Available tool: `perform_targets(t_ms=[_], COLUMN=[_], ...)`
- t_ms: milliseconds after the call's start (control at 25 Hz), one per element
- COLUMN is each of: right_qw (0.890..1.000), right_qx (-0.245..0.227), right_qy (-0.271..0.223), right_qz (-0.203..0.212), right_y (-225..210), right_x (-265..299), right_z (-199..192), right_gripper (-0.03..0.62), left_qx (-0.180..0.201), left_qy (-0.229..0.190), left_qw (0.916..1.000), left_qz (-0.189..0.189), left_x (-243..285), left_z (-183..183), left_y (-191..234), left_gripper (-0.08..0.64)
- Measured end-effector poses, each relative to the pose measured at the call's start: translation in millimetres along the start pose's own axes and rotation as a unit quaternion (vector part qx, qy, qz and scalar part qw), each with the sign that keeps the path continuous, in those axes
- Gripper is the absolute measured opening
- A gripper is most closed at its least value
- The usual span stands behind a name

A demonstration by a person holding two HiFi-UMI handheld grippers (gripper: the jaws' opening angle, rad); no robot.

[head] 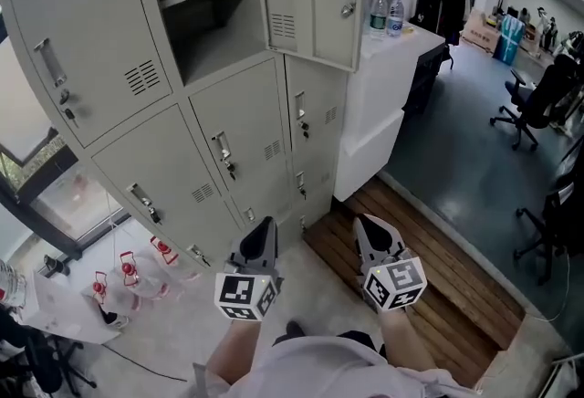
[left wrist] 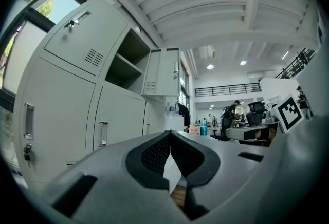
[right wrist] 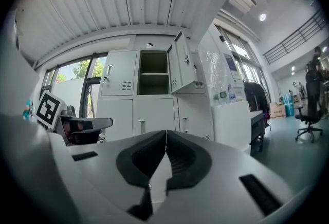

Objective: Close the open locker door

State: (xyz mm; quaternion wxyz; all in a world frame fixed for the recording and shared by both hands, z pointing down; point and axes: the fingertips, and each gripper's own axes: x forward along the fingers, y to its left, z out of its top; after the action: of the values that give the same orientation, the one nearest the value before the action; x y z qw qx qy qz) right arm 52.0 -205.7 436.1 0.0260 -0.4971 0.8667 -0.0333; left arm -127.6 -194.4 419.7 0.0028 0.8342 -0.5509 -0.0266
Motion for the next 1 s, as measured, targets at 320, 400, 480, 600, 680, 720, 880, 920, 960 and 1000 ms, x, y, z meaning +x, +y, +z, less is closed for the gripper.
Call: perform_targets(t_ms=[320, 400, 480, 600, 680, 720, 880, 920, 960, 1000], right_qw=[1.000, 1.000, 1.000, 0.999, 0.999, 0.999, 0.998, 0.998, 0.997, 0.997], right_qx=[-0.005, -0.005, -0.010, -0.016, -0.014, -0.015, -0.022, -0.022, -0.022, -0.021], right_qy=[0.001, 0.000, 0.002, 0.005, 0.002, 0.001, -0.010, -0.014, -0.017, -0.020], right_qz=[0.004, 0.012, 0.022, 0.035, 0.041, 0.043, 0.056, 0.060, 0.065, 0.070], right_y=[-12.1, -17.6, -26.6, -41.0, -48.9, -52.7, -65.1, -67.6, -70.1, -72.8], right_x=[58.1, 67.6, 75.4, 83.4, 88.2, 90.5, 100.3, 102.9, 105.4, 107.9], right_z=[5.7, 6.9, 9.1, 14.3, 18.0, 20.2, 32.5, 36.3, 40.2, 44.4], right_gripper=[0.012, 0.012, 0.012, 0.014, 0.014, 0.014, 0.015, 0.015, 0.015, 0.015], left_qx=[-0.013, -0.014, -0.025, -0.033, -0.027, -0.025, -0.022, -0.021, -0.021, -0.023], left_qy=[0.004, 0.004, 0.000, -0.004, -0.001, -0.001, -0.001, 0.000, 0.001, 0.001], left_qw=[0.9999, 0.9999, 0.9997, 0.9994, 0.9996, 0.9996, 0.9995, 0.9994, 0.9994, 0.9993], left_qz=[0.001, 0.005, 0.006, 0.008, 0.013, 0.016, 0.025, 0.027, 0.029, 0.030], left_x=[37.7, 44.6, 53.4, 64.5, 70.5, 73.4, 81.1, 82.1, 82.8, 83.3], left_z=[-6.6, -6.9, -7.4, -5.1, -2.8, -1.9, -1.9, -2.9, -4.1, -5.2], left_y=[36.1, 37.7, 33.2, 21.3, 17.3, 15.9, 10.8, 9.7, 8.4, 7.1], left_gripper=[0.008, 0.008, 0.008, 0.008, 0.008, 0.008, 0.008, 0.008, 0.008, 0.008])
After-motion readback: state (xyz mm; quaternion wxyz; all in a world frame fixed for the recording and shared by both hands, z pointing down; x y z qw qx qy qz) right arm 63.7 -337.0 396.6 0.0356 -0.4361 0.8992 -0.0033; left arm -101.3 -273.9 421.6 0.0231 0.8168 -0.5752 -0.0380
